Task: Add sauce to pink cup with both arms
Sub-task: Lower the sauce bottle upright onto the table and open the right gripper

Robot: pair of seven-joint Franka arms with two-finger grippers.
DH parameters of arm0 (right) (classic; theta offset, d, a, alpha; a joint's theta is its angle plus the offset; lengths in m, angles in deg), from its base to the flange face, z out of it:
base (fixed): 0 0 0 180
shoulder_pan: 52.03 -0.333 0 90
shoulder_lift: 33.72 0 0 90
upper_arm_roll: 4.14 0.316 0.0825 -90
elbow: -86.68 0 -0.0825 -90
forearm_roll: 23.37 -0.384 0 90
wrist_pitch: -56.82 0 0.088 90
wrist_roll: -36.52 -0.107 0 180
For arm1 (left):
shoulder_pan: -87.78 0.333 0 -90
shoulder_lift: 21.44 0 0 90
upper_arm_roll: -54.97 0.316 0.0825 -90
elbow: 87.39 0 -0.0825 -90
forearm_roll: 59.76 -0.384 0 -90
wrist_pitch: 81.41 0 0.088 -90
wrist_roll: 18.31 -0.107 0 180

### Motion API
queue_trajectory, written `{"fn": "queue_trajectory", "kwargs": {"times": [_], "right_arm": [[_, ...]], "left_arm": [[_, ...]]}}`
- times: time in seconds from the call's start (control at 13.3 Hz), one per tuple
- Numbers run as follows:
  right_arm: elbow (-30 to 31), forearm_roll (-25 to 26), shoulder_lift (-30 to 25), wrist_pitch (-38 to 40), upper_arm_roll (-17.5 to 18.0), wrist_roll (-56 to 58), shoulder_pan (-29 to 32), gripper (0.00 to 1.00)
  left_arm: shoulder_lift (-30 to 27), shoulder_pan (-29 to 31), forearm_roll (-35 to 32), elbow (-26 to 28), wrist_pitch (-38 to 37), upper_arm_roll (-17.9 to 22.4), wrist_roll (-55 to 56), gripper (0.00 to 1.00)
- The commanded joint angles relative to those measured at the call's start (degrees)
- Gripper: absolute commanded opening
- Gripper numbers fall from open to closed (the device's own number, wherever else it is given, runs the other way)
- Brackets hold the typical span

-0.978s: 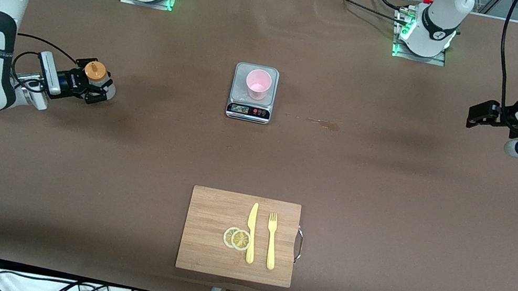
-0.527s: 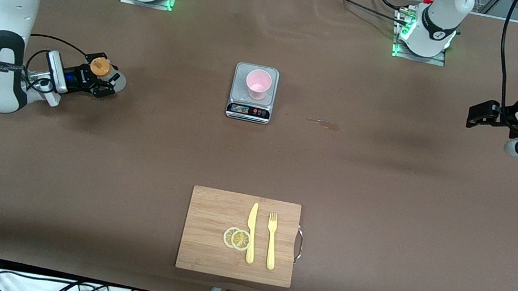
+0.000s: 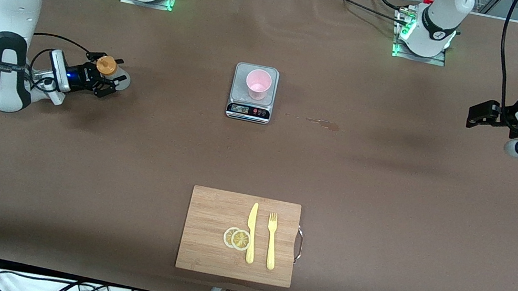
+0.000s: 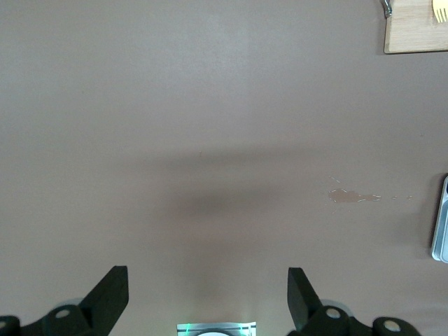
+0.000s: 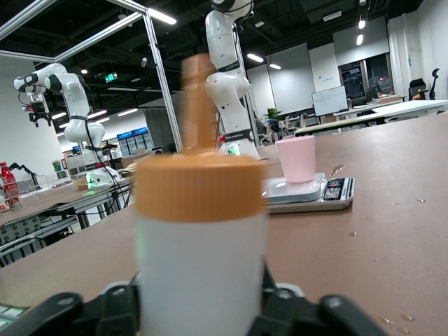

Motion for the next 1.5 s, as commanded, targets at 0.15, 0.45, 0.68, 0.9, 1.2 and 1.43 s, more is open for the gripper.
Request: {"fn": "queue_trajectory", "kwargs": {"times": [0.15, 0.45, 0.68, 0.9, 1.2, 1.43], "right_arm": [[-1.5, 0.8, 0.0, 2.5, -1.8, 11.4, -0.1, 1.0], [-7.7, 2.2, -0.2, 2.5, -5.3, 11.1, -0.1, 1.0], [-19.3, 8.8, -2.4, 1.8, -11.7, 10.4, -0.1, 1.0], [-19.5, 10.4, -2.4, 1.6, -12.8, 10.4, -0.1, 1.0], [-19.6, 14.8, -9.5, -1.3, -12.7, 1.1, -0.3, 1.0], [-19.3, 23.1, -19.4, -7.4, -7.0, -13.2, -0.4, 1.0]], "left_arm": [[0.6, 0.2, -0.7, -1.2, -0.3, -0.1, -0.9, 1.0], [0.6, 0.2, -0.7, -1.2, -0.3, -0.1, -1.0, 1.0], [0.6, 0.2, -0.7, -1.2, -0.2, -0.1, -1.0, 1.0], [0.6, 0.2, -0.7, -1.2, -0.3, -0.1, -0.9, 1.0], [0.6, 0.2, -0.7, -1.2, -0.2, -0.1, -1.0, 1.0], [0.6, 0.2, -0.7, -1.2, -0.2, -0.1, -1.1, 1.0]]}}
